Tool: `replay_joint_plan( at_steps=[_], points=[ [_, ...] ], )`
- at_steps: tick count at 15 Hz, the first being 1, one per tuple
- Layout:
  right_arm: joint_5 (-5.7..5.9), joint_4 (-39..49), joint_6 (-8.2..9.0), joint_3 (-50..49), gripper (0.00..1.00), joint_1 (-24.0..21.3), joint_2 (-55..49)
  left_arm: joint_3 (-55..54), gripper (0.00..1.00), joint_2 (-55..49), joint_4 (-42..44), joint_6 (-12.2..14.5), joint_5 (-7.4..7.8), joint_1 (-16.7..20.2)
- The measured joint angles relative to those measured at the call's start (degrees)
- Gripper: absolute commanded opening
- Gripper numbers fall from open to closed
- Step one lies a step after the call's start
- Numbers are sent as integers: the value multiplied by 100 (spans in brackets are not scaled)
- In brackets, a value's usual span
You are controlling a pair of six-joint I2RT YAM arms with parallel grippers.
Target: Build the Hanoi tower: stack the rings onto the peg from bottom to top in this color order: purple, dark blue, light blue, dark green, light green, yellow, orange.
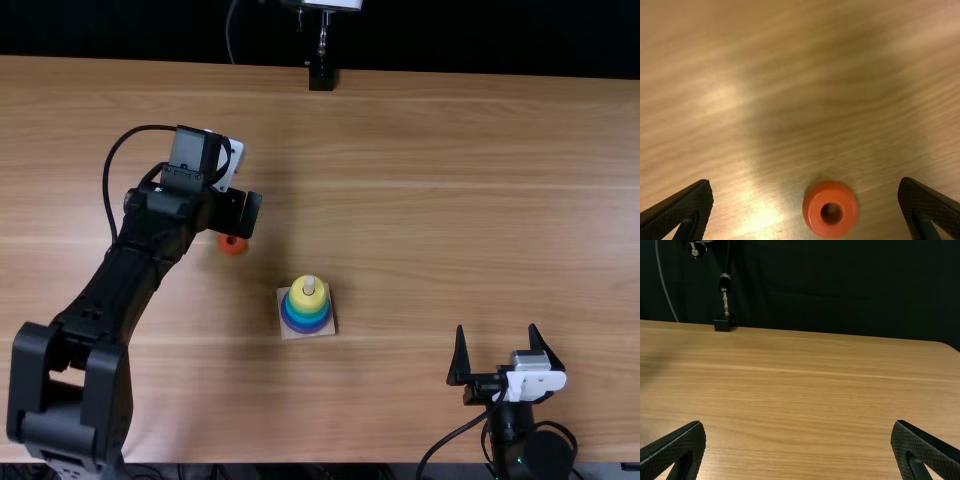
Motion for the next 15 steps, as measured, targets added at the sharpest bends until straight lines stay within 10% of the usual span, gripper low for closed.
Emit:
replay_joint_plan(
  at_steps=[14, 15],
  points=[
    [0, -4, 0, 0, 100, 2, 0, 282, 100, 929, -1058, 2, -9, -304],
    [0, -2, 0, 0, 100, 2, 0, 282, 87, 929, -1060, 7, -7, -306]
  ],
)
